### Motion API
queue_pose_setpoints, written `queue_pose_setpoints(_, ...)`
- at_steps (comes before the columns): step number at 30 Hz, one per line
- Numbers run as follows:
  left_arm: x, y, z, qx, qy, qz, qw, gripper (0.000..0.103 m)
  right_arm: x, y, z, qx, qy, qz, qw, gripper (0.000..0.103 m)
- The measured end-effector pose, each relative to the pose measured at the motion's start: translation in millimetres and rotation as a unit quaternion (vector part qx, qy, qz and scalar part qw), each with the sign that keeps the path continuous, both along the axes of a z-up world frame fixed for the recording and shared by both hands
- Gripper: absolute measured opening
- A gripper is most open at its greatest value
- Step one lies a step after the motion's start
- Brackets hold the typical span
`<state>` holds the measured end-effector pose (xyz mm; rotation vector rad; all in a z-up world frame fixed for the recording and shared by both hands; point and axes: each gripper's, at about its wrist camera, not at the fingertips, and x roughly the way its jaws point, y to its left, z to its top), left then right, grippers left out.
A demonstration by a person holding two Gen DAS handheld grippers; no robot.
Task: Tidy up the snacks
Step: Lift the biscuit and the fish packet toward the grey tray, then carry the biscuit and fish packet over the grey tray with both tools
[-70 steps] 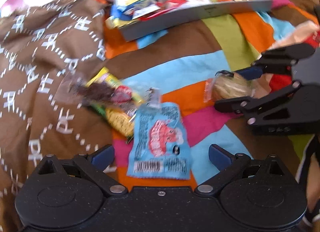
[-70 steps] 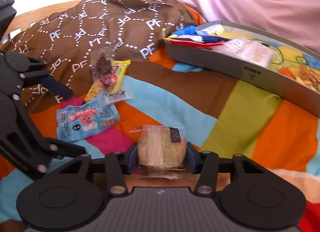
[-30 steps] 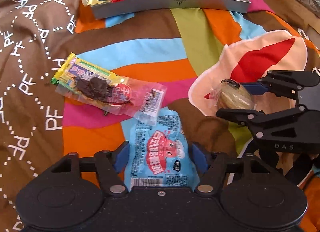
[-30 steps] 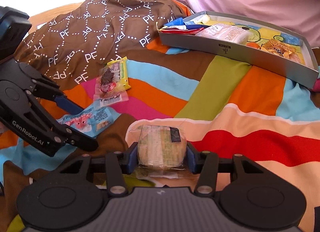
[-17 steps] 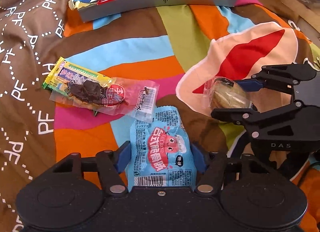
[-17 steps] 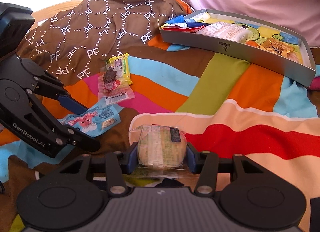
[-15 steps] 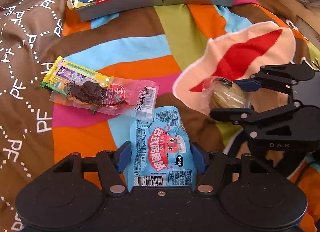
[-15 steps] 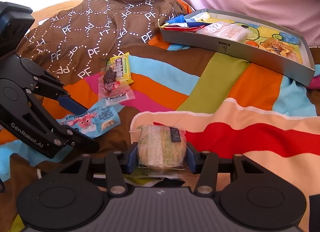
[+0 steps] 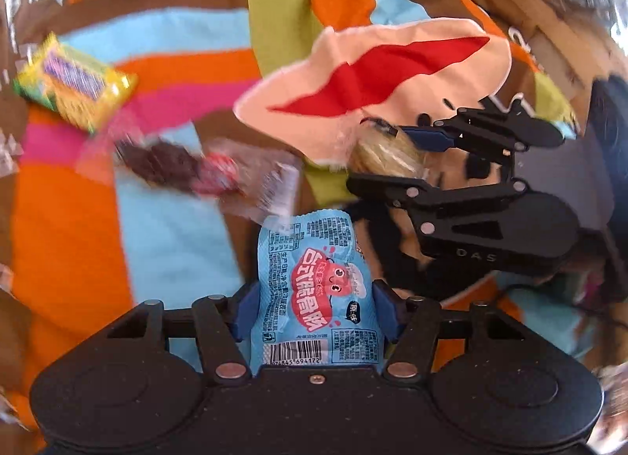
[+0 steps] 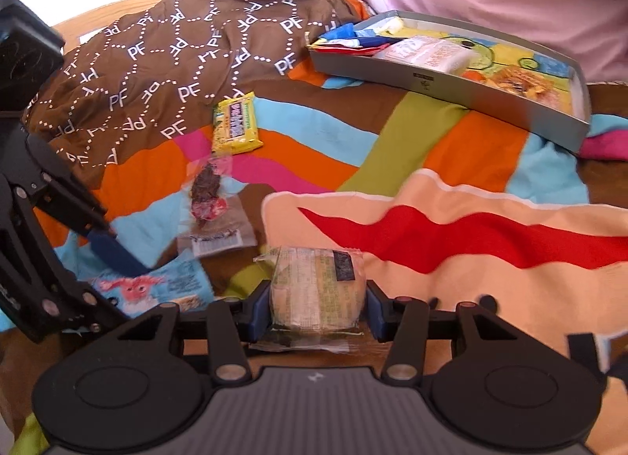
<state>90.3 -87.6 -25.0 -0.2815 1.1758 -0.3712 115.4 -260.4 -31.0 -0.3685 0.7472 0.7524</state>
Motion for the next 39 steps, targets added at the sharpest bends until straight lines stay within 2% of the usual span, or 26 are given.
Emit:
queue_pose_setpoints(3,-0.7,-4.0,-1.5,-0.026,0.013,-0.013,0.9995,0.061,0.8,-10.9,2.6,-0.006,-0.001,-0.015,1.0,0.053)
queue_pose_setpoints(5,-0.1,-5.9,0.4,-0.032,0.01,-0.022,0.9992,0.061,2.2,-17.8,2.8,-0.008,0.0,-0.024,1.0,0.053)
queue_pose_setpoints(9,2.4,-6.7,5.0,-0.077,0.014,-0.028,0.9966,0.061,0.3,-25.3,5.8,-0.009,-0.005,-0.028,1.0,0.053)
queue_pose_setpoints(11,2.5,-11.8,9.1,-0.088,0.005,-0.038,0.9954,0.061,-0.1,-26.2,7.5,-0.009,-0.009,-0.028,1.0,0.053)
queue_pose_setpoints(15,5.1,-20.0,17.4,-0.08,-0.022,-0.042,0.9957,0.061,2.7,-28.7,13.6,-0.009,-0.028,-0.03,0.999,0.053)
queue_pose_setpoints(20,16.2,-11.2,28.7,-0.066,-0.052,-0.01,0.9964,0.061,16.5,-34.9,29.8,0.0,-0.062,-0.054,0.997,0.053)
queue_pose_setpoints(24,32.2,-1.2,39.6,-0.047,-0.085,0.024,0.995,0.061,32.5,-39.3,38.5,0.024,-0.06,-0.088,0.994,0.053)
queue_pose_setpoints(26,43.0,3.7,46.9,-0.026,-0.11,0.042,0.9927,0.062,40.1,-38.4,41.7,0.034,-0.059,-0.099,0.993,0.053)
queue_pose_setpoints(30,68.2,13.3,64.1,0.0,-0.165,0.073,0.9836,0.062,53.2,-31.3,48.5,0.05,-0.073,-0.105,0.991,0.053)
queue_pose_setpoints(33,89.7,20.2,80.5,0.019,-0.218,0.096,0.9709,0.062,64.7,-26.4,58.8,0.069,-0.093,-0.11,0.987,0.053)
queue_pose_setpoints(39,137.9,28.0,105.4,0.064,-0.291,0.141,0.9439,0.062,105.1,-9.0,74.8,0.091,-0.143,-0.131,0.977,0.053)
